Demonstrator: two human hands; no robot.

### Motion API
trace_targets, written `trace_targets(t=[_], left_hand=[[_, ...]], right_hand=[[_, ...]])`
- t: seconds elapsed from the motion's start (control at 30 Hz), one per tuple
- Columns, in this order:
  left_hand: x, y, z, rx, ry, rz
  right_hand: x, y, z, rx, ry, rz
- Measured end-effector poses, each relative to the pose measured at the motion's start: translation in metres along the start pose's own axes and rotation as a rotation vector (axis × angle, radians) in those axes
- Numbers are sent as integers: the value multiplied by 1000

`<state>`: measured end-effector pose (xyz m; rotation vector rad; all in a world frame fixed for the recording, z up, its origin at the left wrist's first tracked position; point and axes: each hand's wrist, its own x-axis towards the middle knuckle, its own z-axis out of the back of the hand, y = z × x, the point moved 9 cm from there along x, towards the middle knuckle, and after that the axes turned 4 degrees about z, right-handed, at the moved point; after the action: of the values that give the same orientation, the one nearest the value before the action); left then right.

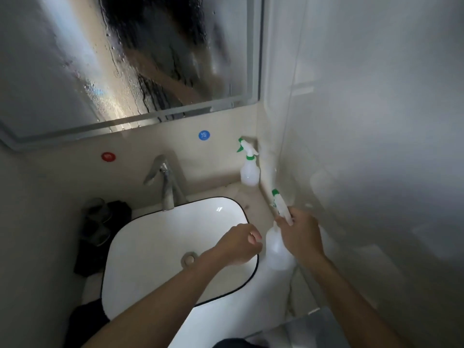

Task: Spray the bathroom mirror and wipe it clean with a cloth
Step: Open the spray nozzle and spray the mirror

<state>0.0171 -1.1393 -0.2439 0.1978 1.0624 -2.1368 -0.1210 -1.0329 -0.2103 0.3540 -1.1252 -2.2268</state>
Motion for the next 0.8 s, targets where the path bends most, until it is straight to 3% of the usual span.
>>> trace_targets(t=[0.23, 0.37, 0.53, 0.8], left_hand=[[4, 10, -11, -24, 15, 59], [0, 24, -5, 130, -27, 66], [-8, 29, -3, 317, -77, -60], [-20, 52, 24, 249, -147, -39]], right_hand=[[-7, -37, -29, -131, 77, -62], [-13, -49, -37, -190, 71, -81], [-15, -43, -46, -209, 128, -108], [6, 59, -62, -362, 61, 205]])
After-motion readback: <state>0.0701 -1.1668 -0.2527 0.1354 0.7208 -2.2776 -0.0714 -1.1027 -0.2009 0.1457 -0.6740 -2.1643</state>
